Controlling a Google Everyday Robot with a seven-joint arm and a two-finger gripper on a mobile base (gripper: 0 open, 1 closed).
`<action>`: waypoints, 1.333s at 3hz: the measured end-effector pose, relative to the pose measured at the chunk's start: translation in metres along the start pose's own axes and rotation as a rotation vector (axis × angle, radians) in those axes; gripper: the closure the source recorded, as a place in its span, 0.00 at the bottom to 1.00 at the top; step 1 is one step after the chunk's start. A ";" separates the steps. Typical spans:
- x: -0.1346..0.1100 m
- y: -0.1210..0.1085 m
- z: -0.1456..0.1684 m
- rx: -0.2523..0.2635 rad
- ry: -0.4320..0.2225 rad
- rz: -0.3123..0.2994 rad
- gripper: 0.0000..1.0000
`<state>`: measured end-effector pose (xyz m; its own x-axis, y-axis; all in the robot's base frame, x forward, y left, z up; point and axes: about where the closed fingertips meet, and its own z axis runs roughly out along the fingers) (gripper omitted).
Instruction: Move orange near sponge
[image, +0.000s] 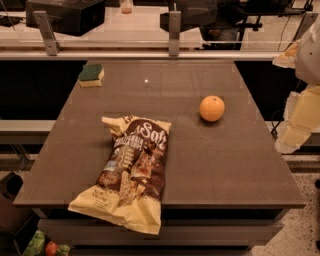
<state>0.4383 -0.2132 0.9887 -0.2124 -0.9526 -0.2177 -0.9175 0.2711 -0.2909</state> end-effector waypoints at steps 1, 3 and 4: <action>0.000 0.000 0.000 0.000 0.000 0.000 0.00; 0.009 -0.015 0.027 0.042 -0.140 0.072 0.00; 0.008 -0.028 0.044 0.074 -0.212 0.111 0.00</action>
Offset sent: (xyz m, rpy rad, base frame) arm 0.0285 -0.0105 -0.0252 0.1774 -0.0690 -0.0193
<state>0.4768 -0.2226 0.9545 -0.2283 -0.8682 -0.4407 -0.8636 0.3896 -0.3201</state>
